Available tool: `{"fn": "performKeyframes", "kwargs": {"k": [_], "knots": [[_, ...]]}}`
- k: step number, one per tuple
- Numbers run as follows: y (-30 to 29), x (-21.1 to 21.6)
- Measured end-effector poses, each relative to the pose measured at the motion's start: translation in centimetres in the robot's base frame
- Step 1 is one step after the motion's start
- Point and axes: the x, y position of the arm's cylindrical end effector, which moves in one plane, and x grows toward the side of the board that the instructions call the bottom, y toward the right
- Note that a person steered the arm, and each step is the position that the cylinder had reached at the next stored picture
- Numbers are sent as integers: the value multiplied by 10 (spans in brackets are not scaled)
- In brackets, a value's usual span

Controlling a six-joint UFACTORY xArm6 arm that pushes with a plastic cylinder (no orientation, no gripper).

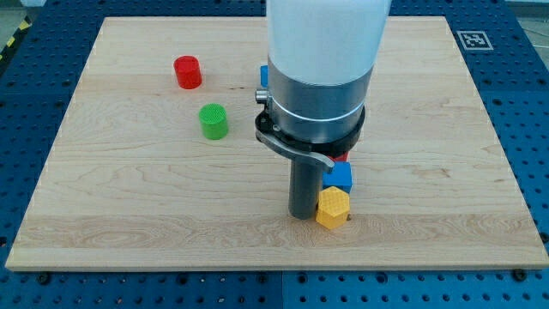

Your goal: Place the green star on top of the red star

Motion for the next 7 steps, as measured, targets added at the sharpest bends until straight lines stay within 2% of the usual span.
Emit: {"fn": "performKeyframes", "kwargs": {"k": [1,2,3,4,5,7], "knots": [[0,0],[3,31],[3,45],[0,46],[-30,44],[-45,14]]}}
